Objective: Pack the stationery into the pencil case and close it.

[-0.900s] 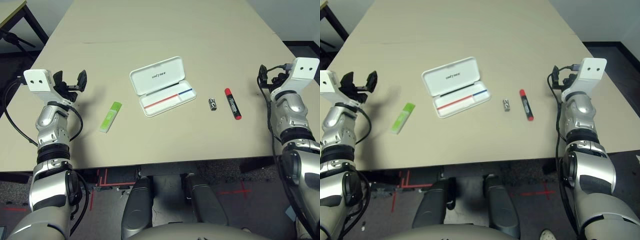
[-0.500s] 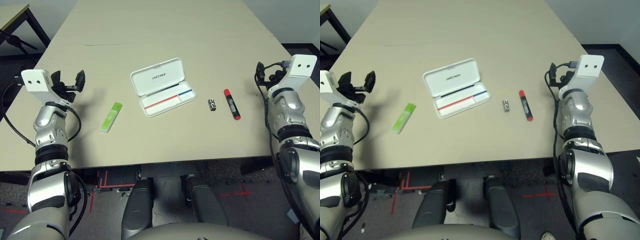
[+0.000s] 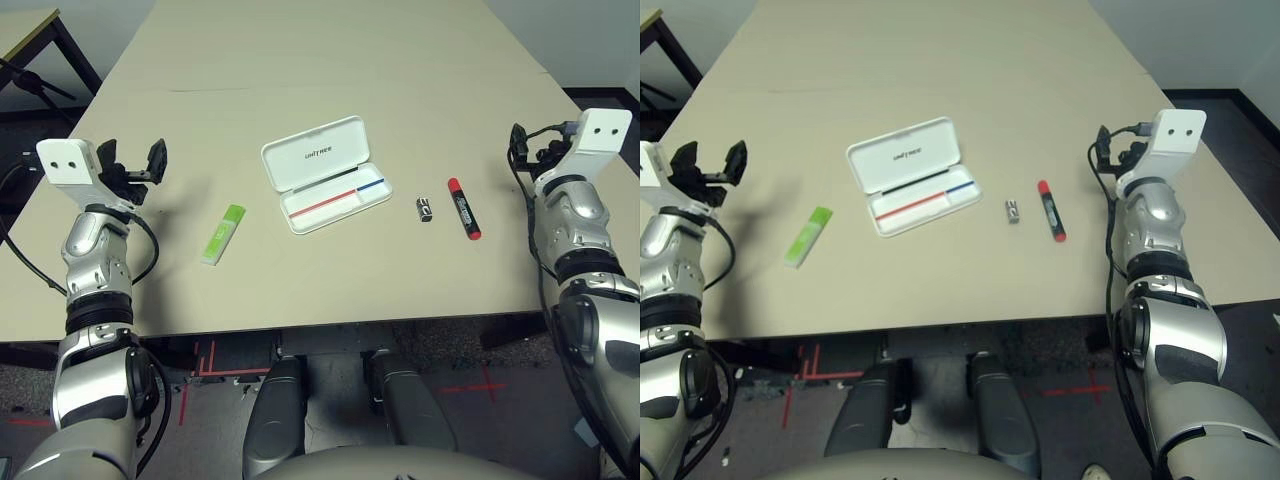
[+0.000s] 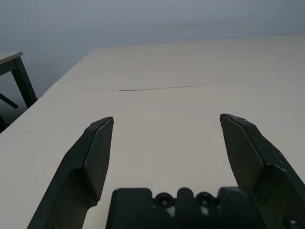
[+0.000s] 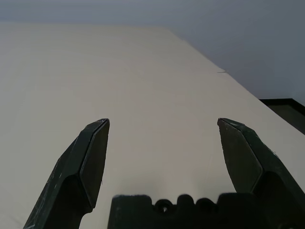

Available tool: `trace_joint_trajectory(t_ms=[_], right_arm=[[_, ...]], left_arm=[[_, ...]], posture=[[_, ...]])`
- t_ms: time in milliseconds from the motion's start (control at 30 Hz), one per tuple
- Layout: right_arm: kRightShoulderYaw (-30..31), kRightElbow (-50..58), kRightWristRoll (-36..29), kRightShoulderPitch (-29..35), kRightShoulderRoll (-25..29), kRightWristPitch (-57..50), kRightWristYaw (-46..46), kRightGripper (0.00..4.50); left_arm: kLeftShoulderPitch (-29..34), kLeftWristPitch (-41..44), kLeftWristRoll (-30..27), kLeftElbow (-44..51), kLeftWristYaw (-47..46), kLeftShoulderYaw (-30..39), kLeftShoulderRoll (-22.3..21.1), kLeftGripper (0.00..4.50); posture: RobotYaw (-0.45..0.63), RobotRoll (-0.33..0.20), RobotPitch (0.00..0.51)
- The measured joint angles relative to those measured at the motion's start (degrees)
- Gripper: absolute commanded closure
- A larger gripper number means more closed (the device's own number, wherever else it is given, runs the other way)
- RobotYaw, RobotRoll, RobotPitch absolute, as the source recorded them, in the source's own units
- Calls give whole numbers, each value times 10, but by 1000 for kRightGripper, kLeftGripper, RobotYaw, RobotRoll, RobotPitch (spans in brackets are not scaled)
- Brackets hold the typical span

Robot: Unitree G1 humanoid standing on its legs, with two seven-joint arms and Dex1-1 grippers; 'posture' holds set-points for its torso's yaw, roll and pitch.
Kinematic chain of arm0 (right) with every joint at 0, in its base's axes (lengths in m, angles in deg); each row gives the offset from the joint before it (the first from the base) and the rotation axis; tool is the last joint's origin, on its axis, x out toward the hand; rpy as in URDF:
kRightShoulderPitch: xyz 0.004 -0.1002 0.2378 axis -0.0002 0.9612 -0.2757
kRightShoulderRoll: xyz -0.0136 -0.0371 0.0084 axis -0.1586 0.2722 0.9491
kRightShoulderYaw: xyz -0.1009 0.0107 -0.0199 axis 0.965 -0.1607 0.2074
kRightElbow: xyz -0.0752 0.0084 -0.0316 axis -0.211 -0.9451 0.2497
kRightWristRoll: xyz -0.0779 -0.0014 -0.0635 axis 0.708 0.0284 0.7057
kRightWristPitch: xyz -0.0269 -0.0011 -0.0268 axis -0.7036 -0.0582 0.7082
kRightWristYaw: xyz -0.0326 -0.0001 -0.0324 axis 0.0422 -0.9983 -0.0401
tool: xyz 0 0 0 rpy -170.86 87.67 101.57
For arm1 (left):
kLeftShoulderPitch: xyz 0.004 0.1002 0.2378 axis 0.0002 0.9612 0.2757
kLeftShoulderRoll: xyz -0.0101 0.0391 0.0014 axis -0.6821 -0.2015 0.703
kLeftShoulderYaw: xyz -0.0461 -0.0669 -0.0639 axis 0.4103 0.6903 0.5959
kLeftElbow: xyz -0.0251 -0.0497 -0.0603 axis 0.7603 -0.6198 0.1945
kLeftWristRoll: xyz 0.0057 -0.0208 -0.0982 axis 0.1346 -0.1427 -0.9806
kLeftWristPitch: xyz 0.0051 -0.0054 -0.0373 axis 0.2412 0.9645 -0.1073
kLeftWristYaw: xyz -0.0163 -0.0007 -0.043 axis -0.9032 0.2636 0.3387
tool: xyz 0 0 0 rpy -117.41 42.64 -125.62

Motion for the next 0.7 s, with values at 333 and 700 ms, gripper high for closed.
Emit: trace_joint_trajectory(t_ms=[333,700], right_arm=[[122,147,21,21,90,-147,319,0],[192,277,25,57,142,-272,489,0]], left_arm=[[8,25,1,50,47,-37,2,10],[121,223,-43,345,168,-135,-20,10]], posture=[[5,0,165],[40,0,170]])
